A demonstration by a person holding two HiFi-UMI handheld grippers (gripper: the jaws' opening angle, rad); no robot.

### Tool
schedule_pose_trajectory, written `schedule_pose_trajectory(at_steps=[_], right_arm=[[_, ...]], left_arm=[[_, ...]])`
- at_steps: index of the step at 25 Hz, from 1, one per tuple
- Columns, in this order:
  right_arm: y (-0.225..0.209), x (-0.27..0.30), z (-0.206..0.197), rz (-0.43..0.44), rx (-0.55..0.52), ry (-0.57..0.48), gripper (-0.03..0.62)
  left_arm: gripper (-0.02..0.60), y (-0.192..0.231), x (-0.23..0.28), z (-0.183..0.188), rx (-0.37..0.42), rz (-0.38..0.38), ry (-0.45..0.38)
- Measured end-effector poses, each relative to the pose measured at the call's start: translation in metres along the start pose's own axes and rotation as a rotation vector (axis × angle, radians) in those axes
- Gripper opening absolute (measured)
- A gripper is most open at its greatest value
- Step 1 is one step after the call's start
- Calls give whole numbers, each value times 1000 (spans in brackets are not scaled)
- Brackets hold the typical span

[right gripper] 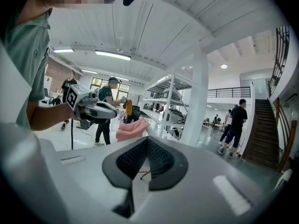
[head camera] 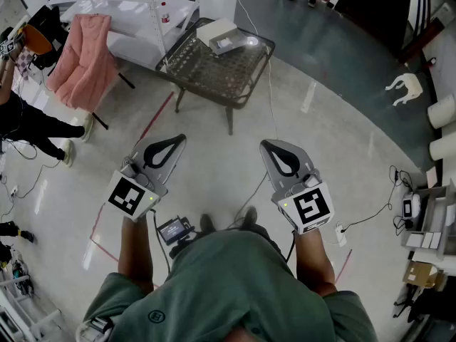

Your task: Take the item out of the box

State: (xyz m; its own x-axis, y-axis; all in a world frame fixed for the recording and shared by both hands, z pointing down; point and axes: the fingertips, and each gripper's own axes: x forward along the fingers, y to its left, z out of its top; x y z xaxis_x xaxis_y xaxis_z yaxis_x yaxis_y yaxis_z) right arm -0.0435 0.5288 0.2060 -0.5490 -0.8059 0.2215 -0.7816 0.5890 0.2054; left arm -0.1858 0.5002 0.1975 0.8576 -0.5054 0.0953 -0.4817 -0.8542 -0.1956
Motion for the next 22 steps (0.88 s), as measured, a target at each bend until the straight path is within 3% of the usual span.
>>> schedule_pose_trajectory(at_steps=[13,22], right_arm=[[17,14,-1,-20,14,15,3],[22,25,6,-51,59,-28,5]], left_arm=[[2,9,-13,-12,-2,-33,0],[2,18,-19,-18,-10,-56,-6]])
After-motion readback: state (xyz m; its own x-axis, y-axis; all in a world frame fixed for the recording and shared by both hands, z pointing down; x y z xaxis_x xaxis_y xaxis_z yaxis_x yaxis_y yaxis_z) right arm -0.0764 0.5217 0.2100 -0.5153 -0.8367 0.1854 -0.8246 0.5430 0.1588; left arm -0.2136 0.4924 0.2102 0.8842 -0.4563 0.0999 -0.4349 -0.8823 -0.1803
